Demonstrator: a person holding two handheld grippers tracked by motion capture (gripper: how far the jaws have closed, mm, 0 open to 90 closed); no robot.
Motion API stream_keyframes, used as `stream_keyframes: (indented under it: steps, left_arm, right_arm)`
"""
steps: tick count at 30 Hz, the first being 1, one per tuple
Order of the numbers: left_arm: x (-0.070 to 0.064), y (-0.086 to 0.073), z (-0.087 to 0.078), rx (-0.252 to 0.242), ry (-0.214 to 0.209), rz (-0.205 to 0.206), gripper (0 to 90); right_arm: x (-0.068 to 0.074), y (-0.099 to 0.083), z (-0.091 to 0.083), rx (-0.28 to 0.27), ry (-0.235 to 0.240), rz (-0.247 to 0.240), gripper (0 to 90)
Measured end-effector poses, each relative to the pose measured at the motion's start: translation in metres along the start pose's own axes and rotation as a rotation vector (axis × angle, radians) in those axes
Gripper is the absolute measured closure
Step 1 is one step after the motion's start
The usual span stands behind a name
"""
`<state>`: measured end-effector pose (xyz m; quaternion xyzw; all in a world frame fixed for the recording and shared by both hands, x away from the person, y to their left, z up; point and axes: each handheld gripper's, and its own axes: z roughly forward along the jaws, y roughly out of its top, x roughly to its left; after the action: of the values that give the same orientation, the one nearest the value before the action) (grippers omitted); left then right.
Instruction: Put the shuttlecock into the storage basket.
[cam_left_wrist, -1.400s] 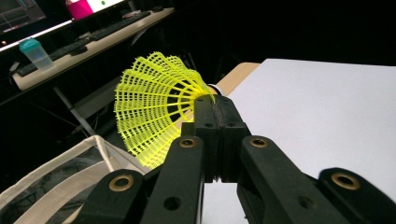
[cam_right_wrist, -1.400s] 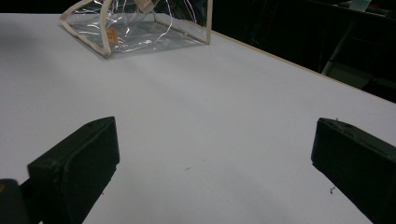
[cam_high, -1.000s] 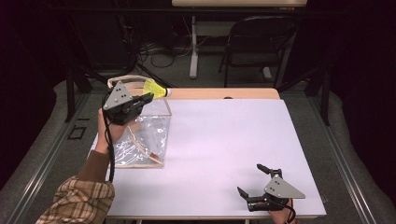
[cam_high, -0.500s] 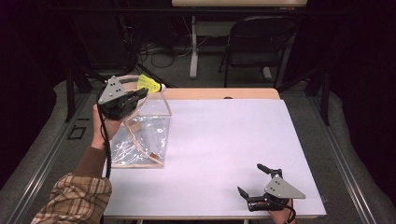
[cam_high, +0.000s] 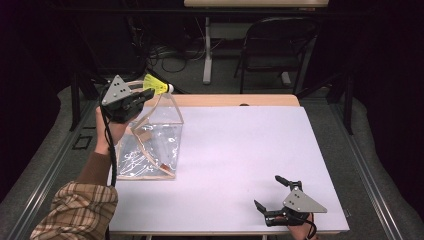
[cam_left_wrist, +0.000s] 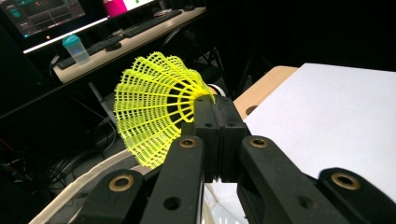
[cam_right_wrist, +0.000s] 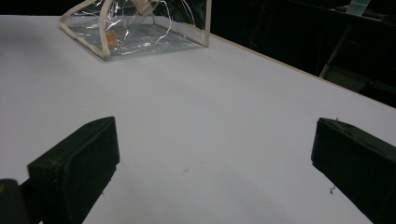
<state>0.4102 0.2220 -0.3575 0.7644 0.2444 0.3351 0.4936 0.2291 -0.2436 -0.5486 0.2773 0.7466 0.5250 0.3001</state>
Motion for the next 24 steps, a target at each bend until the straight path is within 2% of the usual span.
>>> stream_keyframes:
  steps: [24]
  left_arm:
    - [0.022,-0.01,0.005,0.013,0.059,-0.059,90.0]
  right_arm:
    - [0.0,0.0,0.0,-0.001,-0.001,-0.002,0.5]
